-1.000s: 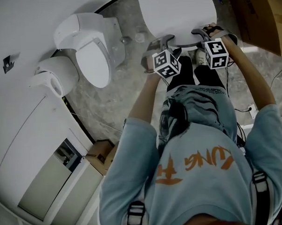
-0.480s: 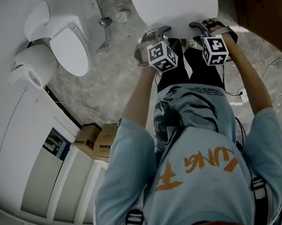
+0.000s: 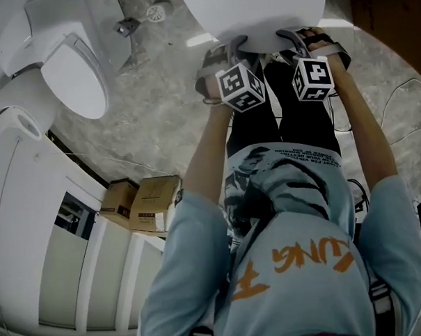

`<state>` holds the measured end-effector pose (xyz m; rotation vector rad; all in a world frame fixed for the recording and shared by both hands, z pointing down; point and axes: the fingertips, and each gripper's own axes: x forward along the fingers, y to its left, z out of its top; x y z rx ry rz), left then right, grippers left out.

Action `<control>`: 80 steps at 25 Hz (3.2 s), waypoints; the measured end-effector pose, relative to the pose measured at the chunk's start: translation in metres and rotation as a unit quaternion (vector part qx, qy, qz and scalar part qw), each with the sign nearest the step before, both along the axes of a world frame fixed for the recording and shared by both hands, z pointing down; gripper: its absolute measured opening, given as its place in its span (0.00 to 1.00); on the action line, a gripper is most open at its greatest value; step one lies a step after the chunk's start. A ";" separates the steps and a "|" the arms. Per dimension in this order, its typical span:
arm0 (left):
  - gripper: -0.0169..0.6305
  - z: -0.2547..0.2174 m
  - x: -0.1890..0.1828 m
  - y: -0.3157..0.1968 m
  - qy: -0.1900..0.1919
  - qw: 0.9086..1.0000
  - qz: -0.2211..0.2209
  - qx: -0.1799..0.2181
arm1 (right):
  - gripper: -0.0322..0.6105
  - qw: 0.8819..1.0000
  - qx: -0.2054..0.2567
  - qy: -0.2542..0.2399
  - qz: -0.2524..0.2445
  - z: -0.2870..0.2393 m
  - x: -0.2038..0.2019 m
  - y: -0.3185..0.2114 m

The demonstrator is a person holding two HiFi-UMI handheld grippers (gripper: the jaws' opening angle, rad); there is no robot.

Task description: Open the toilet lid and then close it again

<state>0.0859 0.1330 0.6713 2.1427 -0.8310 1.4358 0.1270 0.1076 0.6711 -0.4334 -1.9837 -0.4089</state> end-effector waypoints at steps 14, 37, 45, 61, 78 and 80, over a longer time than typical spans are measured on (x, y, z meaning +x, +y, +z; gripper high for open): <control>0.37 0.050 -0.002 -0.004 0.031 0.997 -0.064 -0.013 | 0.45 1.000 0.007 0.016 0.018 0.052 0.002 0.005; 0.07 -0.198 -0.075 -0.101 0.120 0.889 -0.400 0.190 | 0.07 0.895 -0.127 -0.194 0.382 -0.198 -0.034 -0.094; 0.07 -0.341 -0.091 -0.146 0.156 0.830 -0.418 0.334 | 0.07 0.827 -0.108 -0.320 0.449 -0.328 -0.040 -0.157; 0.07 -0.584 -0.127 -0.173 0.145 0.746 -0.375 0.530 | 0.07 0.731 -0.025 -0.509 0.454 -0.553 -0.049 -0.224; 0.07 -0.626 -0.133 -0.176 0.158 0.726 -0.374 0.556 | 0.07 0.714 0.025 -0.560 0.421 -0.610 -0.050 -0.231; 0.07 -0.622 -0.130 -0.174 0.156 0.726 -0.375 0.554 | 0.07 0.712 0.025 -0.565 0.416 -0.612 -0.048 -0.229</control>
